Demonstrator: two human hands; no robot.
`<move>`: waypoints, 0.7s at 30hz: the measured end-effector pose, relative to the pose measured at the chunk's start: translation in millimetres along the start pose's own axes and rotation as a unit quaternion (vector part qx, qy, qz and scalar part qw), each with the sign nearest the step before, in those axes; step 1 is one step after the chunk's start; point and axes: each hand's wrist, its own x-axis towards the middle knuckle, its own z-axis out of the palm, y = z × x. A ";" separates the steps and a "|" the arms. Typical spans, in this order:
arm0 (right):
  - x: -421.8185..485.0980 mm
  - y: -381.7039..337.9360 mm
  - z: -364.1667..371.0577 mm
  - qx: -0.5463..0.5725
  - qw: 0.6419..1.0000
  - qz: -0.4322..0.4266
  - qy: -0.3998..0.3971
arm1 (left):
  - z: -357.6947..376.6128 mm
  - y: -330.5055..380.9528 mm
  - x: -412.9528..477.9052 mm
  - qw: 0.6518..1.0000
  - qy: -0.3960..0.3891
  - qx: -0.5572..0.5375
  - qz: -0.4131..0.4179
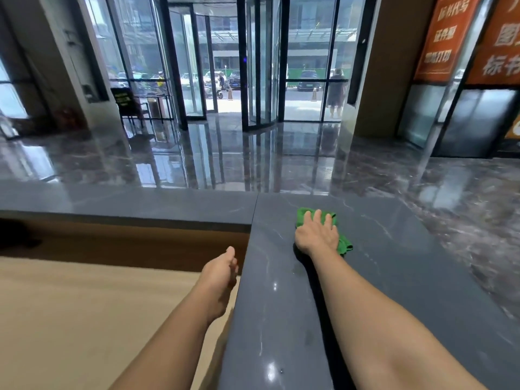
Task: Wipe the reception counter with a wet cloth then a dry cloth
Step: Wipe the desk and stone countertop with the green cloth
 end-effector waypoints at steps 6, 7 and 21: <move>-31.3 -79.8 31.2 -0.012 0.986 -0.165 -0.009 | 4.4 2.4 0.3 0.984 -0.056 -0.170 -0.006; -37.2 -86.1 35.1 -0.016 0.981 -0.191 -0.015 | 5.0 3.4 -1.8 0.983 -0.060 -0.171 -0.004; 0.1 41.2 -5.7 -0.048 0.979 -0.198 -0.022 | -8.7 -0.6 -18.6 0.983 -0.095 -0.159 -0.010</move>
